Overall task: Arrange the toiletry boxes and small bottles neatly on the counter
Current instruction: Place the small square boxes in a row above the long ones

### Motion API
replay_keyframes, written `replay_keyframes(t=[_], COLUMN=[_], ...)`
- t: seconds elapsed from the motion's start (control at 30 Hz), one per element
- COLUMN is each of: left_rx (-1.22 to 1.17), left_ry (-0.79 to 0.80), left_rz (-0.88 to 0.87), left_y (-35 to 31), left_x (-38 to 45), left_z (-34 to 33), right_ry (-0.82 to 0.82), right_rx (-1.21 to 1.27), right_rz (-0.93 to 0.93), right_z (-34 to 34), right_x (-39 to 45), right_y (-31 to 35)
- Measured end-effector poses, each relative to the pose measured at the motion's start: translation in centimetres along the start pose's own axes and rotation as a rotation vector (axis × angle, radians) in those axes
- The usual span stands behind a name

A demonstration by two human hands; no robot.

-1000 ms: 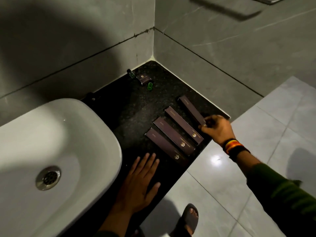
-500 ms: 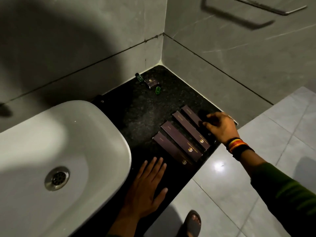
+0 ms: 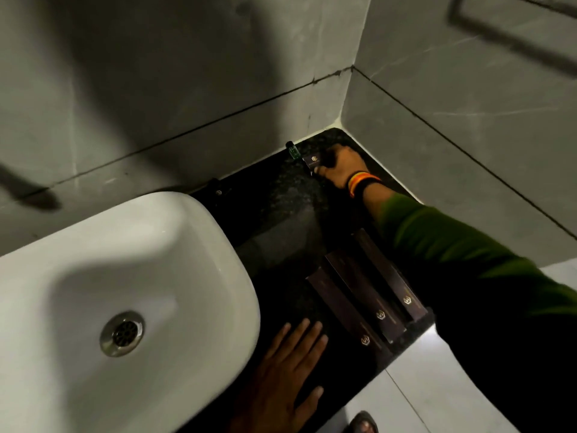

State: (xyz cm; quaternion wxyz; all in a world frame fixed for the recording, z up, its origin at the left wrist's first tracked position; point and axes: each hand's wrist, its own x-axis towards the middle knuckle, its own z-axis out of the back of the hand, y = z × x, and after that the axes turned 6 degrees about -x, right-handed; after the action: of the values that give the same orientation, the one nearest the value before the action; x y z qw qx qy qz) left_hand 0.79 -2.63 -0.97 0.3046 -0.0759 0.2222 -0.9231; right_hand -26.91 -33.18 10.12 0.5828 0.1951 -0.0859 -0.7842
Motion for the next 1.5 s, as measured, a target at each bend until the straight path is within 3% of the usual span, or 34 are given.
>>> replay_keyframes(t=[0.17, 0.3, 0.53, 0.67, 0.83, 1.1, 1.3, 1.5], left_rx=[0.068, 0.086, -0.091, -0.085, -0.099, -0.110, -0.105, -0.082], left_ry=[-0.009, -0.011, -0.002, -0.005, -0.008, -0.042, 0.012, 0.003], left_rz=[-0.032, -0.014, 0.012, 0.024, 0.015, 0.013, 0.036, 0.040], left_y=[0.6, 0.4, -0.3, -0.5, -0.6, -0.5, -0.3, -0.3], left_x=[0.3, 0.3, -0.3, -0.3, -0.6, -0.5, -0.4, -0.5], left_z=[-0.5, -0.3, 0.5, 0.7, 0.8, 0.5, 0.3, -0.1], right_ry=[-0.001, -0.086, -0.274, -0.202, -0.145, -0.145, -0.149, 0.006], right_rx=[-0.044, -0.103, -0.016, -0.061, -0.154, -0.140, -0.129, -0.195], right_rz=[-0.111, -0.085, 0.071, 0.138, 0.069, 0.053, 0.285, 0.450], right_z=[-2.0, -2.6, -2.7, -5.3, -8.3, -9.1, -7.7, -8.5], right_x=[2.8, 2.5, -7.4, -14.4, -17.9, -17.0, -11.2, -5.5], right_y=[1.0, 1.2, 1.1, 0.8, 1.2, 1.5, 6.0, 12.0])
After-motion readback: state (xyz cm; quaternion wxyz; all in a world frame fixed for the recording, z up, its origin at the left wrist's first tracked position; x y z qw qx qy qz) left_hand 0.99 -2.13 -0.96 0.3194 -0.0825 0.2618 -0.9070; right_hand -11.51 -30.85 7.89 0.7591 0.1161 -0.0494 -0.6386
